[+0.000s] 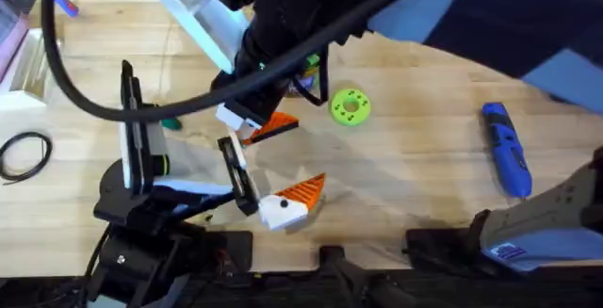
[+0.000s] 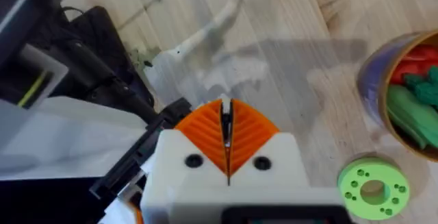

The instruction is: Pick up the gripper from the table and insert it into the empty holder that is missing its gripper. Then pick up a screw, insert it into the mounting hole, and use the screwdriver to tighten it. Finally, clean up the table by picking up the vegetable and placing it into the bucket.

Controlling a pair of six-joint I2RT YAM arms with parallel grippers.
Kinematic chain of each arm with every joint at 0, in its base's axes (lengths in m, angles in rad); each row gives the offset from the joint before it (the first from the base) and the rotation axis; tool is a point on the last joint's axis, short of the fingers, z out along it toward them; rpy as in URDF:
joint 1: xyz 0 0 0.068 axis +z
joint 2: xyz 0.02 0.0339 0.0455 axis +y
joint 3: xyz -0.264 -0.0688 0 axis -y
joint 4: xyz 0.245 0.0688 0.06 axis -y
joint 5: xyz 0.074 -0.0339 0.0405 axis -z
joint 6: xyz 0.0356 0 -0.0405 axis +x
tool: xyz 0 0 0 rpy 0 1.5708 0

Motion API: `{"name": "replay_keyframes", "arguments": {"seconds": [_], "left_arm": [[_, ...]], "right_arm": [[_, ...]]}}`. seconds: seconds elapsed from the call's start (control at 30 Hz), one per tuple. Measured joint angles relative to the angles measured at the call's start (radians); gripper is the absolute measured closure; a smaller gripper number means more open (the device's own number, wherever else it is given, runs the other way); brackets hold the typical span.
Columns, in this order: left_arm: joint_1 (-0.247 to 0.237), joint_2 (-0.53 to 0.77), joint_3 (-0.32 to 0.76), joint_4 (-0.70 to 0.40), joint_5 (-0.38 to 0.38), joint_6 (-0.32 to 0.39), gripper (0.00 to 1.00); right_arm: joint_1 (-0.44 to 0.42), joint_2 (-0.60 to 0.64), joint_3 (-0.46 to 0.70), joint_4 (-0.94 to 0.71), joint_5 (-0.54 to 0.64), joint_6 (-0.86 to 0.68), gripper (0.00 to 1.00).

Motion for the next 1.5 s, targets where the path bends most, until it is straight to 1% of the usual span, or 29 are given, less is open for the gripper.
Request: {"name": "replay_keyframes", "arguments": {"seconds": [0.63,1.5], "left_arm": [[0.001,0.0,0.0,0.0,-0.01,0.004,0.015],[0.001,0.0,0.0,0.0,-0.014,0.003,0.014]], "right_arm": [[0.0,-0.051,0.0,-0.054,0.001,-0.001,0.995],[0.0,-0.052,0.0,-0.075,0.001,-0.008,0.995]]}}
